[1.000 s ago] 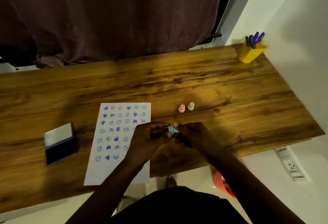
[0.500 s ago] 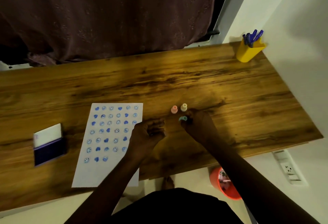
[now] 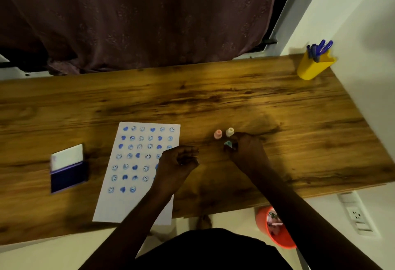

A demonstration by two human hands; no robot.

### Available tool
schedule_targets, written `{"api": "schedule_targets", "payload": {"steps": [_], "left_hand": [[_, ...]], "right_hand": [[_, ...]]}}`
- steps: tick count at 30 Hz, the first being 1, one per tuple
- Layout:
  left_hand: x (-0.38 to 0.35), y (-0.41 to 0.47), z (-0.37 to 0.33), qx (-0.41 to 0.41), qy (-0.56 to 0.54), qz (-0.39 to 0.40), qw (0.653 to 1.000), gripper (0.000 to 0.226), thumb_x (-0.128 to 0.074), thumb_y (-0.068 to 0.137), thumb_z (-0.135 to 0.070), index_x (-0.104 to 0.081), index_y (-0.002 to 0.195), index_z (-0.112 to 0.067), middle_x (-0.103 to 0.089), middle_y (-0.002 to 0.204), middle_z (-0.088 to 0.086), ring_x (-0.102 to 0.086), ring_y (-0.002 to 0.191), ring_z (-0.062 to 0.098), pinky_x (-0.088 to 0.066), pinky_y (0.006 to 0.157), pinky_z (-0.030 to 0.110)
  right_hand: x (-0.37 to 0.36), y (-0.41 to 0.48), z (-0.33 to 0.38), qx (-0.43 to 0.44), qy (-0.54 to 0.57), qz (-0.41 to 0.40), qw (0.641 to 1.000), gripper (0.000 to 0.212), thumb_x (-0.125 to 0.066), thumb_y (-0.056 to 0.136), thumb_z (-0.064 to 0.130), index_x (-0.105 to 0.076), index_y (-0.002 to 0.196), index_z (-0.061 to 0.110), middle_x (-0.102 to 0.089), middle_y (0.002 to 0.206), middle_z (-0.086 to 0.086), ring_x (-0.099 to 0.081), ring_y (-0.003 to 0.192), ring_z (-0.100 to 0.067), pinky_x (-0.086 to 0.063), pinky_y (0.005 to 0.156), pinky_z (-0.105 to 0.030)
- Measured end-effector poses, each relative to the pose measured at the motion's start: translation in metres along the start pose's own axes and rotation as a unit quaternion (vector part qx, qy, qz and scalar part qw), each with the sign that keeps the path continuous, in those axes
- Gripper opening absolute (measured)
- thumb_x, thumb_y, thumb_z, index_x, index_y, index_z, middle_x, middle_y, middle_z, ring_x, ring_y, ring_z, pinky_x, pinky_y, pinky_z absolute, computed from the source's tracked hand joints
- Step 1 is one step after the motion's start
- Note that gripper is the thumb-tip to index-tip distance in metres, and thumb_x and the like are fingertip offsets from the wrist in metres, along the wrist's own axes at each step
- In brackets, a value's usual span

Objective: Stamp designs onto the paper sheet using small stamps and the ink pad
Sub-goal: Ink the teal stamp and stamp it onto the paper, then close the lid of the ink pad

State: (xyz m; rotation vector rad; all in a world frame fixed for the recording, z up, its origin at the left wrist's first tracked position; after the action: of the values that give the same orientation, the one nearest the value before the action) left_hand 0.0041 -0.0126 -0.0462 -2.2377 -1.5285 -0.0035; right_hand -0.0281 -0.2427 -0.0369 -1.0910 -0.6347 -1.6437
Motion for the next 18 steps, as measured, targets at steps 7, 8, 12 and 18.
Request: {"api": "schedule_targets", "payload": {"steps": [7,8,12,18], "left_hand": [[0.045,-0.004,-0.008,-0.029,-0.003,-0.043,0.999,0.03,-0.078,0.085,-0.011,-0.075,0.1,-0.037,-0.077,0.103,-0.014,-0.071,0.097,-0.004,-0.057,0.092,0.025],[0.053,-0.005,-0.009,-0.03,-0.003,-0.05,0.998,0.028,-0.078,0.085,-0.011,-0.076,0.103,-0.032,-0.077,0.104,-0.014,-0.071,0.097,-0.006,-0.056,0.09,0.021],[0.092,-0.01,-0.001,-0.019,-0.007,-0.087,0.996,0.025,-0.078,0.086,-0.017,-0.076,0.108,-0.027,-0.078,0.106,-0.013,-0.072,0.097,-0.005,-0.053,0.085,0.015],[0.159,-0.026,0.013,0.001,-0.02,-0.135,0.991,0.025,-0.076,0.088,-0.017,-0.072,0.101,-0.037,-0.077,0.112,-0.005,-0.073,0.101,0.009,-0.06,0.089,0.033]], "right_hand": [[0.026,-0.008,0.057,0.051,0.073,-0.064,0.994,0.021,-0.065,0.091,0.043,-0.071,0.082,0.025,-0.071,0.078,0.008,-0.07,0.071,-0.012,-0.05,0.059,-0.023],[0.025,-0.008,0.068,0.057,0.09,-0.059,0.993,0.021,-0.065,0.089,0.043,-0.072,0.084,0.023,-0.073,0.079,0.006,-0.069,0.07,-0.012,-0.054,0.061,-0.028],[0.012,-0.01,0.117,0.071,0.142,-0.035,0.987,0.014,-0.068,0.091,0.035,-0.075,0.091,0.024,-0.075,0.084,0.008,-0.068,0.074,-0.005,-0.054,0.069,-0.025],[-0.018,-0.008,0.194,0.087,0.191,0.019,0.978,0.015,-0.069,0.093,0.028,-0.079,0.1,0.02,-0.077,0.094,0.008,-0.067,0.08,0.0,-0.048,0.072,-0.009]]}}
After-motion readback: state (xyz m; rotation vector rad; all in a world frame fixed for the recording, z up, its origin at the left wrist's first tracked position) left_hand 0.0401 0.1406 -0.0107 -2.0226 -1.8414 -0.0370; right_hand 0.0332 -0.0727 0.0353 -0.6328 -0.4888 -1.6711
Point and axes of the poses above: each hand's wrist, its own y-axis towards the middle knuckle, its own x-axis out of the back of the hand, z = x × y, the point moved 8 cm from there along y, towards the middle knuckle
